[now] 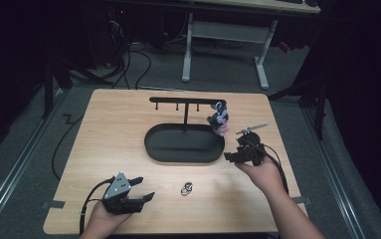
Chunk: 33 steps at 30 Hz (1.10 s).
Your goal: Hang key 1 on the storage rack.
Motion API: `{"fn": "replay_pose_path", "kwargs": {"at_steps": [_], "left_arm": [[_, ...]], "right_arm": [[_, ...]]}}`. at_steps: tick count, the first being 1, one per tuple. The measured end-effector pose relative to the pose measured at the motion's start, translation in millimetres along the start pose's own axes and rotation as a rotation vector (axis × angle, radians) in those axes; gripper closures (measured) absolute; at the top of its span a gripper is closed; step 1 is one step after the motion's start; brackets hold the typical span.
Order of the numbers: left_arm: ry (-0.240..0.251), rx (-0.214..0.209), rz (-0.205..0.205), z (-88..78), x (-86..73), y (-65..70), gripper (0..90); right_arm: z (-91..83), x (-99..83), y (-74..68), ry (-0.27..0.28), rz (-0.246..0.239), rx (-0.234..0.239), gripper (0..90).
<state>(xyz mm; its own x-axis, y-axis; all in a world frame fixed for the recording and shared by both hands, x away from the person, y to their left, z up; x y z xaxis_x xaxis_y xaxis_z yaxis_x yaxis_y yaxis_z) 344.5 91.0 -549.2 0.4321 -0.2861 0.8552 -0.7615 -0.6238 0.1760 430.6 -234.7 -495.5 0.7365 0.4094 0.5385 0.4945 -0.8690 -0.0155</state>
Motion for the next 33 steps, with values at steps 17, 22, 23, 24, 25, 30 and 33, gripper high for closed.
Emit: {"fn": "replay_pose_path", "kwargs": {"at_steps": [17, 22, 23, 24, 25, 30, 33], "left_arm": [[-0.078, 0.088, -0.006, 14.8, -3.7, 7.6, 69.8], [-0.170, 0.163, 0.007, 43.5, 1.4, 15.2, 89.5], [-0.181, 0.157, 0.007, 51.1, 2.4, 19.2, 89.5], [-0.191, 0.158, 0.011, 58.9, 3.9, 23.0, 89.5], [-0.196, 0.160, 0.020, 66.8, 5.6, 26.7, 89.5], [-0.243, 0.145, 0.058, 100.7, 10.2, 44.7, 89.6], [-0.255, 0.140, 0.072, 108.6, 13.0, 53.5, 90.0]], "right_arm": [[7.0, -105.0, -30.8, 0.249, 0.029, 0.041, 53.0], [-6.6, -102.3, -29.8, 0.338, 0.037, 0.039, 50.8], [-5.5, -102.4, -31.1, 0.332, 0.021, 0.036, 50.5], [-3.6, -102.8, -31.9, 0.322, -0.004, 0.026, 50.5], [-2.2, -103.5, -32.8, 0.312, -0.013, 0.023, 50.6], [1.7, -104.8, -37.7, 0.296, -0.006, 0.061, 51.0], [0.9, -104.7, -40.8, 0.298, -0.013, 0.070, 51.1]]}}
Point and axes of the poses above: each handheld gripper's, and its own axes: z roughly forward along the jaws, x roughly out of its top, y roughly to its right, the point moved 8 cm from there along z, roughly forward along the jaws, and after that the axes turned 6 degrees about -z, right-handed, at the moved point
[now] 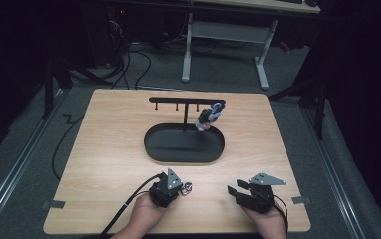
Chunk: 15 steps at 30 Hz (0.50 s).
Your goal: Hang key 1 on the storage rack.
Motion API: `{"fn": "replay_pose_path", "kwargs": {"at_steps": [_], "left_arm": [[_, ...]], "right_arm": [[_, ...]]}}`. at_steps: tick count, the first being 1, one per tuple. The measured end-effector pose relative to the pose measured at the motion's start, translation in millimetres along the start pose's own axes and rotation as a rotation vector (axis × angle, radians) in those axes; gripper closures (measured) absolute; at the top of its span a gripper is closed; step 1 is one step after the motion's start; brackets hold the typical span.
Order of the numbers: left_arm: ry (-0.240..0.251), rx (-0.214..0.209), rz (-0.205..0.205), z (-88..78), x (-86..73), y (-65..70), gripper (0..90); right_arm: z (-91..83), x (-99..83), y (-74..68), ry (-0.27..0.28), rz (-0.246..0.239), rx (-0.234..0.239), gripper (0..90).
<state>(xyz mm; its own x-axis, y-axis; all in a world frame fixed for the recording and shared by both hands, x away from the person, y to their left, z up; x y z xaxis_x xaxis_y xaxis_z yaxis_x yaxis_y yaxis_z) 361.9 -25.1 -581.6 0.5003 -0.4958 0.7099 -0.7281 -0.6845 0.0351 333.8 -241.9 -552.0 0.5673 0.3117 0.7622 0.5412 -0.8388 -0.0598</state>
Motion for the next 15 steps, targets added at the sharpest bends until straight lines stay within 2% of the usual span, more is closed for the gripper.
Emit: {"fn": "replay_pose_path", "kwargs": {"at_steps": [3, 4, 5, 7, 8, 9, 10, 13, 14, 15], "left_arm": [[-0.006, -0.032, 0.005, 4.3, 5.3, 12.6, 90.0], [-0.006, -0.032, 0.005, 4.3, 5.3, 12.6, 89.8], [-0.007, -0.054, 0.009, 8.1, 9.4, 23.1, 89.7], [-0.010, -0.070, 0.026, 12.0, 13.7, 35.3, 89.5], [-0.010, -0.070, 0.026, 12.0, 13.7, 35.3, 89.5], [-0.008, -0.092, 0.045, 15.5, 17.9, 47.9, 89.4], [-0.010, -0.101, 0.053, 17.7, 19.7, 53.7, 89.3], [-0.011, -0.119, 0.067, 25.6, 25.4, 67.5, 89.2], [-0.011, -0.119, 0.067, 25.6, 25.4, 67.5, 89.1], [-0.010, -0.126, 0.076, 31.3, 29.3, 74.5, 88.8]], "right_arm": [[-0.9, -0.5, -1.9, -0.003, -0.003, 0.010, 51.2], [-0.9, -0.5, -1.9, -0.003, -0.003, 0.010, 51.2], [-0.8, -1.2, -2.4, -0.004, -0.001, 0.018, 51.2], [-1.1, -1.6, -2.1, -0.004, 0.003, 0.021, 51.2], [-1.1, -1.6, -2.1, -0.004, 0.003, 0.021, 51.2], [-1.7, -1.8, -1.6, 0.000, 0.008, 0.023, 51.1], [-2.1, -2.0, -1.3, 0.001, 0.008, 0.024, 51.0], [-2.9, -3.1, -0.4, 0.001, 0.011, 0.028, 51.0], [-2.9, -3.1, -0.4, 0.001, 0.011, 0.028, 51.0], [-3.1, -3.6, 0.3, 0.002, 0.017, 0.032, 51.0]]}}
Point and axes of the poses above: each handheld gripper's, and its own axes: z roughly forward along the jaws, x roughly out of its top, y roughly to its right, the point moved 8 cm from there along z, roughly forward along the jaws, and after that the axes turned 6 degrees about -z, right-handed, at the moved point
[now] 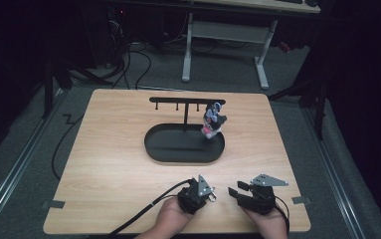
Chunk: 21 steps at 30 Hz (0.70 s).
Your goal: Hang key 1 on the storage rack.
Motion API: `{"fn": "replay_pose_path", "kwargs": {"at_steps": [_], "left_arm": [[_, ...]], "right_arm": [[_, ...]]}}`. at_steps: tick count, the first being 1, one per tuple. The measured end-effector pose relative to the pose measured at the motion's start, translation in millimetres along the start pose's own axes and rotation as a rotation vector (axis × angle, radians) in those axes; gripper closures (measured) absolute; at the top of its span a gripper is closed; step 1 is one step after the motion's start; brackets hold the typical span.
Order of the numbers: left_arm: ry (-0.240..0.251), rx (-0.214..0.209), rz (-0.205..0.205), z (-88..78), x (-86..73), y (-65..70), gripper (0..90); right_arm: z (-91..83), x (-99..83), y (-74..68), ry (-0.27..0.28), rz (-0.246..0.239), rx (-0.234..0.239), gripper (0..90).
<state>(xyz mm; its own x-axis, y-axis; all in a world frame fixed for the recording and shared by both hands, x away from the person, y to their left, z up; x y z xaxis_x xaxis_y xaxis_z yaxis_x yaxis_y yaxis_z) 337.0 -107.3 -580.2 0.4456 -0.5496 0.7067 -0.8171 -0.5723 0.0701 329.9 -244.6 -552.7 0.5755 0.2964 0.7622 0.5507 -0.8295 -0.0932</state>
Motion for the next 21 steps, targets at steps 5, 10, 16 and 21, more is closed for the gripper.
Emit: {"fn": "replay_pose_path", "kwargs": {"at_steps": [5, 10, 16, 21], "left_arm": [[0.017, -0.007, 0.005, 0.4, 4.2, 2.1, 87.4], [0.061, 0.058, -0.036, -33.6, -14.6, -34.3, 84.6], [0.093, 0.205, -0.099, -86.2, -48.6, -99.3, 79.3], [0.105, 0.291, -0.149, -117.6, -73.4, -136.4, 77.2]], "right_arm": [[0.2, -0.6, 0.6, -0.001, 0.006, 0.007, 51.1], [3.7, -2.7, 2.1, -0.013, -0.003, 0.014, 51.1], [8.2, -7.1, 3.9, -0.037, 0.001, 0.003, 49.6], [9.4, -8.4, 7.8, -0.047, 0.004, -0.020, 48.9]]}}
Point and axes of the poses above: each handheld gripper's, and its own axes: z roughly forward along the jaws, x roughly out of its top, y roughly to its right, the point moved 8 cm from there along z, roughly forward along the jaws, and after that the axes turned 6 degrees about -z, right-handed, at the moved point
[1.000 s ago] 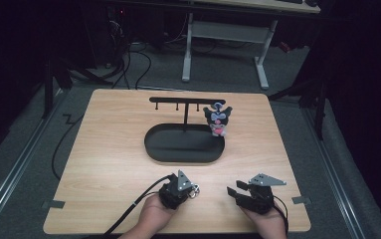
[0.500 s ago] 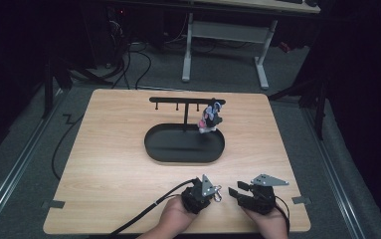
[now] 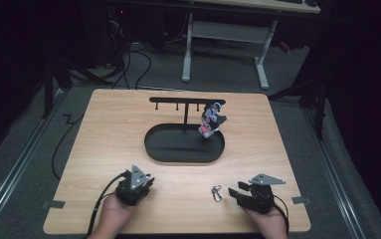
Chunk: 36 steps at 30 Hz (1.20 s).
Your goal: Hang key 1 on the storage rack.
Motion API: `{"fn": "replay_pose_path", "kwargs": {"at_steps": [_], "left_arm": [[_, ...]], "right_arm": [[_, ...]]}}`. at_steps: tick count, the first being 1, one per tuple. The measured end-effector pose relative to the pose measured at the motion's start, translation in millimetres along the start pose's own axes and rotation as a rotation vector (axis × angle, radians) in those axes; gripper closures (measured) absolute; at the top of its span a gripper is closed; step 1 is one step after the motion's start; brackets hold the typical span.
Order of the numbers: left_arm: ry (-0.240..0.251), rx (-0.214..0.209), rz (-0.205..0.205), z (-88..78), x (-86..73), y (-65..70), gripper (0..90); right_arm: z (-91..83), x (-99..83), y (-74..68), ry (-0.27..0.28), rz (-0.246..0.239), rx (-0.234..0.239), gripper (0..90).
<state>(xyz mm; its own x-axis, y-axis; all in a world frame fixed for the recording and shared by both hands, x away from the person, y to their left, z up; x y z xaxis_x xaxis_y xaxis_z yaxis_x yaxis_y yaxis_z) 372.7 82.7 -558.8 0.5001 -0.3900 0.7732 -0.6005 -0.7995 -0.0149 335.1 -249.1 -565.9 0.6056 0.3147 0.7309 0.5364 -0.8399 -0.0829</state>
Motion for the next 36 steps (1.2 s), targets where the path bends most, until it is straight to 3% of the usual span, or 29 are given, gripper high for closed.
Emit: {"fn": "replay_pose_path", "kwargs": {"at_steps": [1, 3, 6, 7, 9, 15, 19, 24, 31, 36], "left_arm": [[-0.001, 0.020, -0.028, -7.2, -8.2, -16.9, 76.9], [0.000, 0.035, -0.042, -12.3, -15.6, -28.7, 76.0], [0.008, 0.051, -0.061, -15.6, -22.2, -37.3, 74.9], [0.024, 0.035, -0.119, -18.5, -27.2, -42.7, 74.0], [0.026, 0.025, -0.134, -20.3, -29.6, -43.7, 70.5], [0.058, 0.018, -0.138, -22.7, -30.4, -44.6, 51.8], [0.062, 0.016, -0.144, -21.2, -30.0, -46.8, 46.1], [0.080, -0.018, -0.169, -23.3, -26.7, -47.9, 45.2], [0.081, -0.029, -0.117, -22.7, -25.3, -43.6, 44.4], [0.087, -0.042, -0.113, -23.0, -24.9, -43.9, 44.4]], "right_arm": [[0.3, 0.0, 1.3, 0.000, -0.002, -0.006, 48.8], [0.3, -0.5, 2.7, -0.003, 0.009, -0.014, 48.8], [0.5, -1.1, 4.5, -0.007, 0.012, -0.024, 48.7], [1.3, -1.9, 6.4, -0.010, 0.012, -0.031, 48.7], [1.6, -2.8, 8.1, -0.014, 0.015, -0.038, 48.6], [2.8, -5.2, 11.6, -0.025, 0.015, -0.048, 48.1], [3.5, -8.3, 12.4, -0.040, -0.012, -0.057, 48.5], [4.9, -7.7, 13.9, -0.032, 0.000, -0.074, 48.7], [4.8, -3.1, 12.3, -0.030, 0.003, -0.101, 47.7], [7.6, -3.1, 10.7, -0.088, -0.015, -0.122, 47.1]]}}
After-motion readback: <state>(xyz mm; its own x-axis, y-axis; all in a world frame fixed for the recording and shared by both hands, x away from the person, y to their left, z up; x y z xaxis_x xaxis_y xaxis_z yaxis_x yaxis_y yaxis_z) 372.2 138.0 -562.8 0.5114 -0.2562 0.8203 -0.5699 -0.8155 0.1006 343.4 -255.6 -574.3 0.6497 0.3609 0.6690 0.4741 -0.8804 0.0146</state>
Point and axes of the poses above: each handheld gripper's, and its own axes: z roughly forward along the jaws, x roughly out of its top, y roughly to its right, the point moved 8 cm from there along z, roughly forward along the jaws, and after that the axes turned 6 degrees about -z, right-handed, at the moved point
